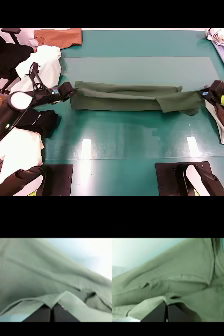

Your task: Fold the shirts.

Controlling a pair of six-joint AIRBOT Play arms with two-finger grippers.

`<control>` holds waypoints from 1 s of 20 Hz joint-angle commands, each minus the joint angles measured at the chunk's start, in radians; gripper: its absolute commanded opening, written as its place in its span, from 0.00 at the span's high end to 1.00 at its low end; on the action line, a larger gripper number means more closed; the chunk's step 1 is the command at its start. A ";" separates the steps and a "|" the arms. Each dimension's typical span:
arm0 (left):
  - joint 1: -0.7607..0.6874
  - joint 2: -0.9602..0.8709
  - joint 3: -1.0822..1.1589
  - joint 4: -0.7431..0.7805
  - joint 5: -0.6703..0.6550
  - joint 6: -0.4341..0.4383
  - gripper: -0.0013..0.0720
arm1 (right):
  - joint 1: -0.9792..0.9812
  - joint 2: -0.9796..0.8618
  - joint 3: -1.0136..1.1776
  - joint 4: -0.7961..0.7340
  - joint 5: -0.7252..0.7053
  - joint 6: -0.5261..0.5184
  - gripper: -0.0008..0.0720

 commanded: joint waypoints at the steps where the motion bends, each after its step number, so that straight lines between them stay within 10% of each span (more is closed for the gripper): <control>1: 0.001 -0.138 0.081 0.025 0.033 0.021 0.95 | 0.045 -0.122 0.001 0.088 -0.109 -0.093 0.96; 8: 0.001 -0.262 0.101 0.058 0.063 0.021 0.95 | 0.206 -0.351 0.016 0.080 -0.287 -0.176 0.96; 20: 0.040 -0.306 0.106 0.068 0.171 0.020 0.95 | 0.194 -0.641 0.381 -0.024 -0.069 -0.156 0.96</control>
